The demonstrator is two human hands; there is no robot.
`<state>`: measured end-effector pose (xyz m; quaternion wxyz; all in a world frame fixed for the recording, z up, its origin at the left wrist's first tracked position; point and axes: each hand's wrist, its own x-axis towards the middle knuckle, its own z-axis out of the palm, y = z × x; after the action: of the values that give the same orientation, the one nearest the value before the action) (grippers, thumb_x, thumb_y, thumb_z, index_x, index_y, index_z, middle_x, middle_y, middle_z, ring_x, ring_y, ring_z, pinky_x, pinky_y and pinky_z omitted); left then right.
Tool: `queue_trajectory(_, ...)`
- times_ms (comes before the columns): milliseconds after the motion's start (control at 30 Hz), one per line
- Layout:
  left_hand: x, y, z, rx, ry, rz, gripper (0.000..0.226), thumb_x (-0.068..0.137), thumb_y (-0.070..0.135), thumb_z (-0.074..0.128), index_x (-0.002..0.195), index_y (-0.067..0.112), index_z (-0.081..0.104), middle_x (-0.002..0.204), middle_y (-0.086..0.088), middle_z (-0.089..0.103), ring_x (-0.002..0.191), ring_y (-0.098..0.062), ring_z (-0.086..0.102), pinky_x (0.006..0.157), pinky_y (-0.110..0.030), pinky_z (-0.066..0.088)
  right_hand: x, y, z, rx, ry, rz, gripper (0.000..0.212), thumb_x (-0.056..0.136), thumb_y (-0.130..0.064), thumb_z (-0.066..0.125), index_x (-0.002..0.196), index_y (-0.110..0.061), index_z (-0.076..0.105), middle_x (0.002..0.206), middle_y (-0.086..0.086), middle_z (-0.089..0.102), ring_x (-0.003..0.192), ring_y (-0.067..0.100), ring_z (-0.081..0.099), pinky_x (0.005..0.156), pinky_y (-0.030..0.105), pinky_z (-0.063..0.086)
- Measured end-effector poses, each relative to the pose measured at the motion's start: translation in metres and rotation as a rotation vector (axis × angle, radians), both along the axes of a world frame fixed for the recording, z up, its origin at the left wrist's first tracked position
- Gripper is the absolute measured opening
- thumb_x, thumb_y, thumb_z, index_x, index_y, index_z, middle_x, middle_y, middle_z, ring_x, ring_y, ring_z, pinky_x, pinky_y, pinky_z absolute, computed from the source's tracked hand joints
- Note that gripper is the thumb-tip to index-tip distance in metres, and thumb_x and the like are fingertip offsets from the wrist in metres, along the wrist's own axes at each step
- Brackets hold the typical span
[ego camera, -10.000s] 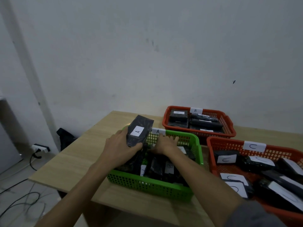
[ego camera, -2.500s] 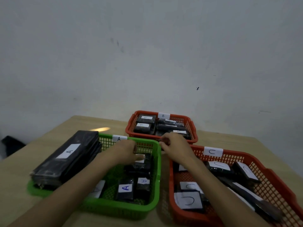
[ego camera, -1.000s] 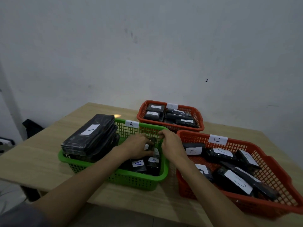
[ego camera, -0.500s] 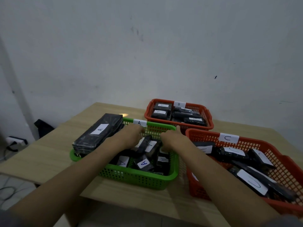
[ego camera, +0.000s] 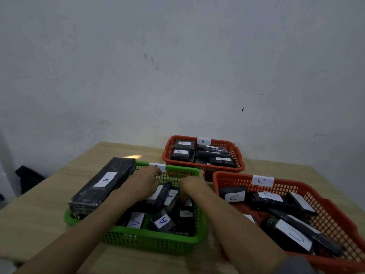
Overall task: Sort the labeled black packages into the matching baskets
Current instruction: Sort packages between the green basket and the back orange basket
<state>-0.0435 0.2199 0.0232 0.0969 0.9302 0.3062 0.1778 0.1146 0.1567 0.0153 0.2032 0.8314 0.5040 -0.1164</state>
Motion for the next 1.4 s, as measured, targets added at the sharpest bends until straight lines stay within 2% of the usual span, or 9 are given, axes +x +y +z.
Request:
queue_trajectory(167, 0.005, -0.005, -0.002, 0.043, 0.048, -0.048, 0.032, 0.097, 0.013, 0.048, 0.126, 0.012, 0.059, 0.123, -0.008, 0.061, 0.107, -0.021, 0.059, 0.09, -0.037, 0.051, 0.001, -0.016, 0.012, 0.184, 0.061, 0.037, 0.021, 0.082, -0.013, 0.068, 0.078, -0.017, 0.048, 0.083, 0.004, 0.052, 0.098, 0.028, 0.051, 0.11, 0.064, 0.013)
queue_trajectory(300, 0.021, -0.011, 0.002, -0.069, -0.075, -0.097, 0.023, 0.096, 0.018, 0.054, 0.117, 0.016, 0.062, 0.114, -0.002, 0.066, 0.094, -0.011, 0.061, 0.076, -0.024, 0.052, 0.021, -0.032, 0.031, 0.557, 0.446, -0.044, 0.03, 0.087, -0.011, 0.069, 0.116, -0.017, 0.062, 0.118, 0.005, 0.062, 0.106, 0.023, 0.058, 0.091, 0.037, 0.048)
queue_trajectory(400, 0.04, -0.016, 0.008, -0.257, -0.254, -0.119, 0.026, 0.097, 0.031, 0.055, 0.121, 0.022, 0.06, 0.107, 0.004, 0.064, 0.087, -0.003, 0.059, 0.066, -0.015, 0.044, 0.043, -0.051, 0.046, 0.791, 0.772, -0.153, 0.059, 0.083, -0.014, 0.078, 0.136, -0.013, 0.051, 0.129, 0.009, 0.061, 0.113, 0.023, 0.06, 0.088, 0.032, 0.051)
queue_trajectory(533, 0.068, -0.021, 0.015, -0.666, -0.44, -0.155, 0.028, 0.096, 0.032, 0.058, 0.121, 0.019, 0.062, 0.103, 0.002, 0.068, 0.087, -0.012, 0.068, 0.07, -0.022, 0.057, 0.07, -0.071, 0.046, 0.876, 0.957, -0.231, 0.05, 0.079, -0.018, 0.083, 0.122, -0.008, 0.058, 0.11, 0.004, 0.069, 0.095, 0.015, 0.068, 0.073, 0.023, 0.056)
queue_trajectory(700, 0.104, -0.019, 0.012, -0.802, -0.505, -0.164, 0.021, 0.092, 0.018, 0.066, 0.108, 0.006, 0.071, 0.104, -0.009, 0.073, 0.09, -0.018, 0.07, 0.075, -0.024, 0.059, 0.095, -0.085, 0.036, 0.993, 1.101, -0.23, 0.037, 0.081, -0.009, 0.08, 0.115, -0.007, 0.066, 0.104, 0.006, 0.072, 0.089, 0.01, 0.072, 0.071, 0.02, 0.056)
queue_trajectory(1000, 0.192, 0.023, 0.021, -0.687, -0.517, 0.075, 0.024, 0.098, 0.002, 0.05, 0.112, -0.003, 0.069, 0.089, -0.009, 0.065, 0.065, -0.012, 0.057, 0.045, -0.01, 0.047, 0.147, -0.101, 0.008, 1.412, 0.743, -0.373, 0.011, 0.094, -0.021, 0.066, 0.093, -0.032, 0.068, 0.099, -0.01, 0.069, 0.096, 0.007, 0.064, 0.08, 0.022, 0.052)
queue_trajectory(1133, 0.229, 0.041, 0.007, -0.687, -0.379, 0.089, 0.021, 0.097, 0.006, 0.053, 0.11, 0.003, 0.07, 0.091, -0.012, 0.066, 0.073, -0.022, 0.059, 0.069, -0.032, 0.05, 0.158, -0.091, -0.002, 1.345, 0.511, -0.274, 0.013, 0.096, -0.017, 0.061, 0.101, -0.026, 0.069, 0.093, -0.015, 0.064, 0.085, -0.006, 0.058, 0.062, 0.006, 0.043)
queue_trajectory(1300, 0.252, 0.048, -0.012, -0.596, -0.309, 0.098, 0.019, 0.092, 0.011, 0.063, 0.074, 0.015, 0.066, 0.085, -0.006, 0.068, 0.084, -0.019, 0.062, 0.078, -0.029, 0.049, 0.162, -0.079, -0.018, 1.24, 0.252, -0.136, 0.015, 0.096, -0.024, 0.059, 0.107, -0.022, 0.068, 0.103, -0.009, 0.063, 0.092, 0.004, 0.058, 0.073, 0.017, 0.045)
queue_trajectory(1400, 0.256, 0.05, -0.014, -0.553, -0.283, 0.087, 0.011, 0.091, 0.02, 0.067, 0.083, 0.012, 0.069, 0.099, -0.008, 0.07, 0.089, -0.016, 0.059, 0.084, -0.029, 0.048, 0.165, -0.078, -0.026, 1.205, 0.206, -0.088, 0.018, 0.095, -0.029, 0.06, 0.109, -0.02, 0.068, 0.106, -0.007, 0.062, 0.097, 0.008, 0.057, 0.081, 0.026, 0.051)
